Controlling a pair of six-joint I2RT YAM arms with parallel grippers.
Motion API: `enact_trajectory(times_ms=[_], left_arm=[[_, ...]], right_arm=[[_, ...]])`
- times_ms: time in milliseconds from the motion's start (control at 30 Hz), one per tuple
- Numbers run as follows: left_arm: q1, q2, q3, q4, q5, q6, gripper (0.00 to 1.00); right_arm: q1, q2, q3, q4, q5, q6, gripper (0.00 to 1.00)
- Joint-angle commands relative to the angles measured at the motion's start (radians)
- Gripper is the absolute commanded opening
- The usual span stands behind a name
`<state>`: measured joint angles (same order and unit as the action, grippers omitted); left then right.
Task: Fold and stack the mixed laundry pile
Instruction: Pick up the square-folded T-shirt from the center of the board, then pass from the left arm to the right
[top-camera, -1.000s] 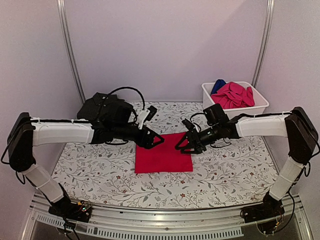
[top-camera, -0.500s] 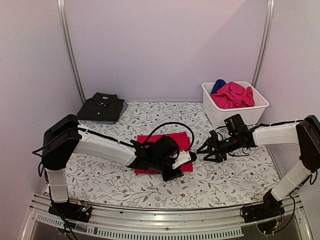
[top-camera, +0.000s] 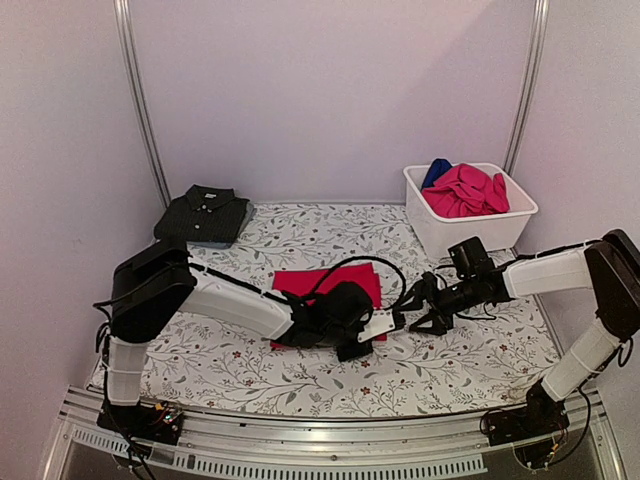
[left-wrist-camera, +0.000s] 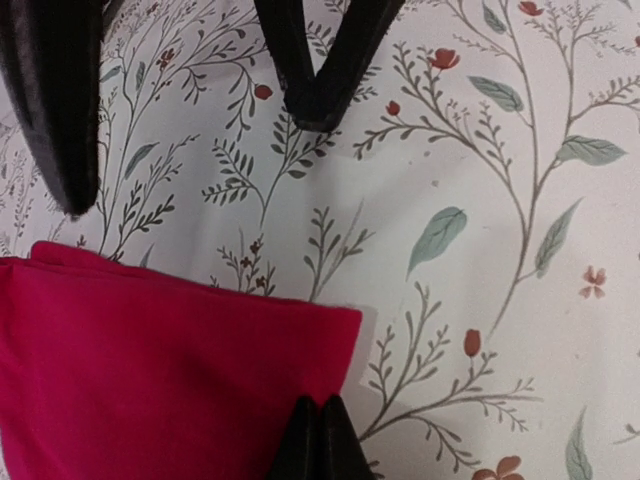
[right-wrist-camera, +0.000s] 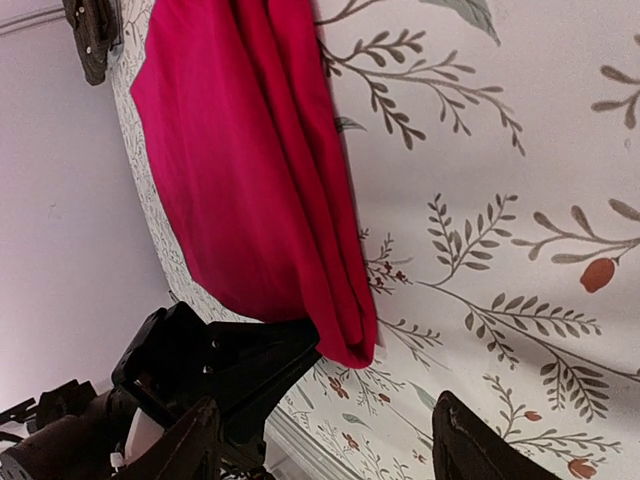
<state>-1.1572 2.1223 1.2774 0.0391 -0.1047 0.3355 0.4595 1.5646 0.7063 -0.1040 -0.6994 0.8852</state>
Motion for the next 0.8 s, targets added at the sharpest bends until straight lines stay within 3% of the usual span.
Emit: enact_trajectory(times_ms=[0,100,200,333,767], left_arm=[[-0.001,-0.074,0.005,0.068,0.071,-0.038,0.0],[0.01,-0.11,0.01,0.081,0.126,-0.094,0.0],[0.013,-0.119,0.014,0.08,0.144,-0.11,0.0],[0.011,-0.118,0.008,0.073,0.148,-0.111,0.0],[0.012,-0.207,-0.089,0.122,0.21,-0.146,0.0]], right_arm=[[0.002,0.038,-0.028,0.13,-0.071,0.063,0.81],[0.009,0.075,-0.015,0.161,-0.11,0.099,0.95],[0.026,0.105,-0.001,0.182,-0.123,0.109,0.95],[0.049,0.163,0.026,0.247,-0.16,0.144,0.94],[0.056,0.402,0.14,0.406,-0.237,0.212,0.74]])
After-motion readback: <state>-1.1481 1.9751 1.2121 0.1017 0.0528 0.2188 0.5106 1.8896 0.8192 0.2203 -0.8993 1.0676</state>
